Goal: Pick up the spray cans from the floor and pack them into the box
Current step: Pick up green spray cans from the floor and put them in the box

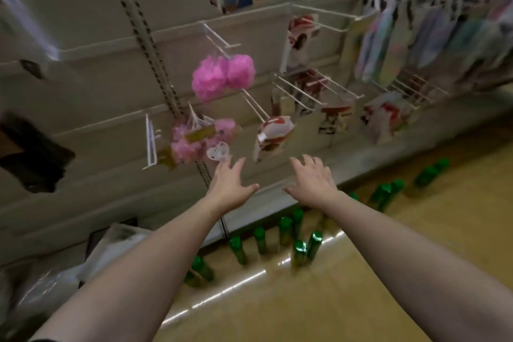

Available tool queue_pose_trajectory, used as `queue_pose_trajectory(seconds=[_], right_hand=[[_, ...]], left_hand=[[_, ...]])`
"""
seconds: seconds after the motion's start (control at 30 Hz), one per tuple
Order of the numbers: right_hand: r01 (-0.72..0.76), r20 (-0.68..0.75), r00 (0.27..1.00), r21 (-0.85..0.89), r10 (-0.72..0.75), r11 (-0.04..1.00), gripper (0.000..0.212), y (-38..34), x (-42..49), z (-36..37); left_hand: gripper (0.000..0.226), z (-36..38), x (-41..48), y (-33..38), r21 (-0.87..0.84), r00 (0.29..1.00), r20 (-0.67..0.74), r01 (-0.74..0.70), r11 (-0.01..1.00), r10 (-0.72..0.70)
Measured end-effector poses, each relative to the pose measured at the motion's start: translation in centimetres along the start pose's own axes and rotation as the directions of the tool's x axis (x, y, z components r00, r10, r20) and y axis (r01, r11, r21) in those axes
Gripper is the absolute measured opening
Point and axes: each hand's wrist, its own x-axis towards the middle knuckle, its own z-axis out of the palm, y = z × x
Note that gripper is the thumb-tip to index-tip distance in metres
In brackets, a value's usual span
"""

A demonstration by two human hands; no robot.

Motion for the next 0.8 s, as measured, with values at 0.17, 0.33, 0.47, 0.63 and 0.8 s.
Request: queue_pose_trajectory(seconds=[0.17, 0.33, 0.47, 0.63, 0.8], right_hand=[[-0.146, 0.065, 0.987, 0.025, 0.144, 0.989, 0.077, 5.2, 1.7, 5.5], [-0.338, 0.171, 0.931, 0.067, 0.323, 0.939, 0.088, 9.9, 1.3, 12.1], [-0.461, 0.24, 0.869, 0.072, 0.433, 0.884, 0.09, 13.3, 1.1, 16.8], [-0.546, 0.304, 0.815, 0.116, 0.494, 0.83, 0.09, 16.8, 0.7, 24.2], [-0.609, 0.378, 0.772, 0.21, 0.511, 0.764, 0.09, 21.1, 2.4, 33.3]], left_hand=[[0.087, 6.0, 4.7, 0.5, 0.004, 0.981, 0.186, -0.063, 0.998, 0.062], [0.084, 13.3, 9.3, 0.5, -0.039, 0.915, 0.377, -0.138, 0.99, 0.142], [0.085, 18.8, 12.8, -0.1, 0.007, 0.862, 0.481, -0.186, 0.983, 0.16], [0.089, 27.0, 15.0, -1.7, 0.019, 0.804, 0.577, -0.188, 0.982, 0.143], [0.093, 37.4, 16.1, -4.9, 0.028, 0.802, 0.592, -0.113, 0.993, 0.075]])
